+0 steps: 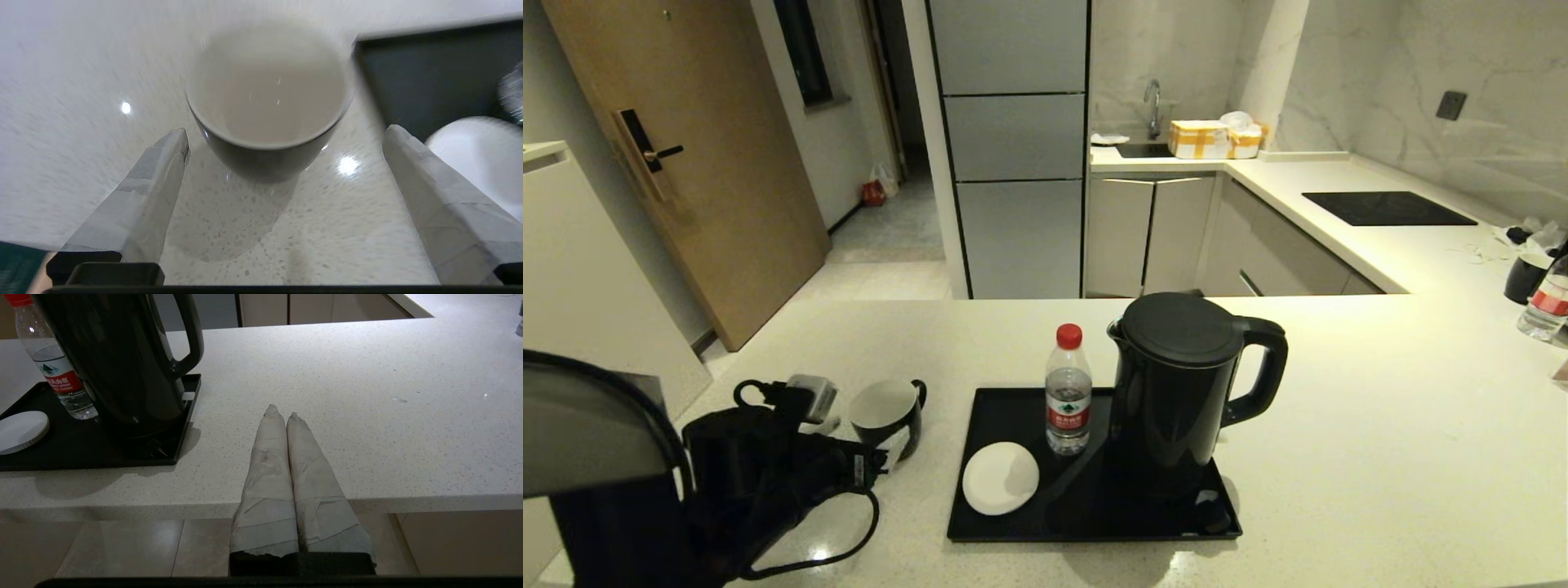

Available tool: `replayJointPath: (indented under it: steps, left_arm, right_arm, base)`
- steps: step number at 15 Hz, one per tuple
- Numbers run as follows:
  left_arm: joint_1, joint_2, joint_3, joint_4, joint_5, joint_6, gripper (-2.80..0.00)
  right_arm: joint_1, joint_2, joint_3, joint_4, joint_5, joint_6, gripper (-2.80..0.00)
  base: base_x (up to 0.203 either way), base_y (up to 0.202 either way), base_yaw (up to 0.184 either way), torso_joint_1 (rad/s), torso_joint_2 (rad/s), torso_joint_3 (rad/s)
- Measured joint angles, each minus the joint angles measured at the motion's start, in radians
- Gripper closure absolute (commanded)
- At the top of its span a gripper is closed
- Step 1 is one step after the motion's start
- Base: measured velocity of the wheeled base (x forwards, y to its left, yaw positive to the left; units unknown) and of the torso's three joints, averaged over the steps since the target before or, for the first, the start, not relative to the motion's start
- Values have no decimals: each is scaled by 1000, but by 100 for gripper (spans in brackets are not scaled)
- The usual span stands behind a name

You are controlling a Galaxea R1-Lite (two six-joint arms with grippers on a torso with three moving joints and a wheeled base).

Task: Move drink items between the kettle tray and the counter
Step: Pick up the bottled water

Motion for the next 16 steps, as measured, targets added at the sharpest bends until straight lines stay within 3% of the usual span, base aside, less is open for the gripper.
replayJointPath:
  steps: [1,2,6,9,12,14,16]
  left_arm:
    - [-4,-48,24,0,1,-1,-280]
    - [-7,-97,55,0,5,-1,0]
    - [-11,-324,138,55,65,-3,0]
    - [-10,-572,70,271,153,-4,0]
    - [-11,-877,-212,731,162,-47,0]
    - [-10,-1110,-485,1169,132,-84,0]
    - [14,-1316,-657,1584,152,-108,0]
  right_arm:
    - [0,0,0,0,0,0,0]
    - [0,0,0,0,0,0,0]
    - [0,0,0,0,0,0,0]
    - [0,0,0,0,0,0,0]
    - [0,0,0,0,0,0,0]
    - [0,0,0,0,0,0,0]
    - [0,0,0,0,0,0,0]
  base:
    - [0,0,0,0,0,0]
    - [0,0,0,0,0,0]
    - [0,0,0,0,0,0]
    - [0,0,0,0,0,0]
    - [0,0,0,0,0,0]
    - [0,0,0,0,0,0]
    - [0,0,0,0,0,0]
